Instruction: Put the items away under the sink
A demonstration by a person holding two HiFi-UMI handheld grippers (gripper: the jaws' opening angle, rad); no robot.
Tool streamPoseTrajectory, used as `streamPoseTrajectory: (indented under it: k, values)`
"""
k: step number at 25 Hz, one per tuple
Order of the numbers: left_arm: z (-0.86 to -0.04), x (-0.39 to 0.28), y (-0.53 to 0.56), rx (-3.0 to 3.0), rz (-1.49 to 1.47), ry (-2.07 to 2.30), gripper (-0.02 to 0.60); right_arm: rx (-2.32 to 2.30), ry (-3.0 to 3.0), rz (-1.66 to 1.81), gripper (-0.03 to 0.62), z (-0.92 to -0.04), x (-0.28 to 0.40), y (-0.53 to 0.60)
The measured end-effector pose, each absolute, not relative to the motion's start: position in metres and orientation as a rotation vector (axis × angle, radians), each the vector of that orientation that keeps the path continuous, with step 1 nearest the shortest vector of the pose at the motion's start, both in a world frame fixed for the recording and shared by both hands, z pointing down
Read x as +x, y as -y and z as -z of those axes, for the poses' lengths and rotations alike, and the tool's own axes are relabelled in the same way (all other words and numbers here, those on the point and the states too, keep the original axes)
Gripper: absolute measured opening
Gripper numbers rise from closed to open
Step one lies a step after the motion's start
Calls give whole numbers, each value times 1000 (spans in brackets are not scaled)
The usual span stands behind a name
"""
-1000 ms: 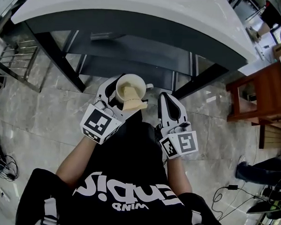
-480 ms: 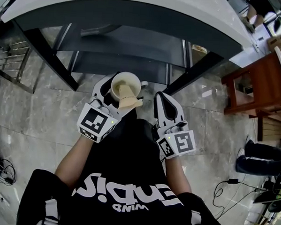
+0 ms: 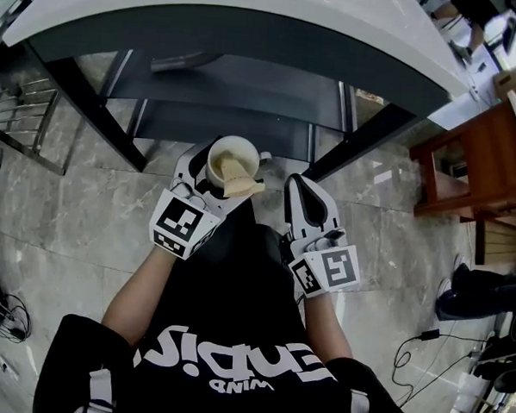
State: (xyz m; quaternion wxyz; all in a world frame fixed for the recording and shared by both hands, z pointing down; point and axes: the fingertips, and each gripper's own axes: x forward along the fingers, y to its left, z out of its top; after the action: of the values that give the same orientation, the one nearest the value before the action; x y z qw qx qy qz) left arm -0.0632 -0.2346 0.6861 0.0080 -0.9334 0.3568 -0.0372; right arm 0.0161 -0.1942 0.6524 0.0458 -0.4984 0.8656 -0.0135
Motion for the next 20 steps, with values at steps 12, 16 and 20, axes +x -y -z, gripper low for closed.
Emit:
streamPoseTrajectory:
  k: [12, 16, 20]
  values:
    - [-698, -62, 304, -2888, 111, -1161, 465, -1506, -2669, 63, 18, -658, 10, 204]
    - [-702, -62, 326, -2888, 95, -1206, 465, -1498, -2677, 67, 18, -657, 12, 207]
    - [-702, -61, 344, -2872, 82, -1252, 465, -1491, -2687, 73, 18, -658, 12, 207]
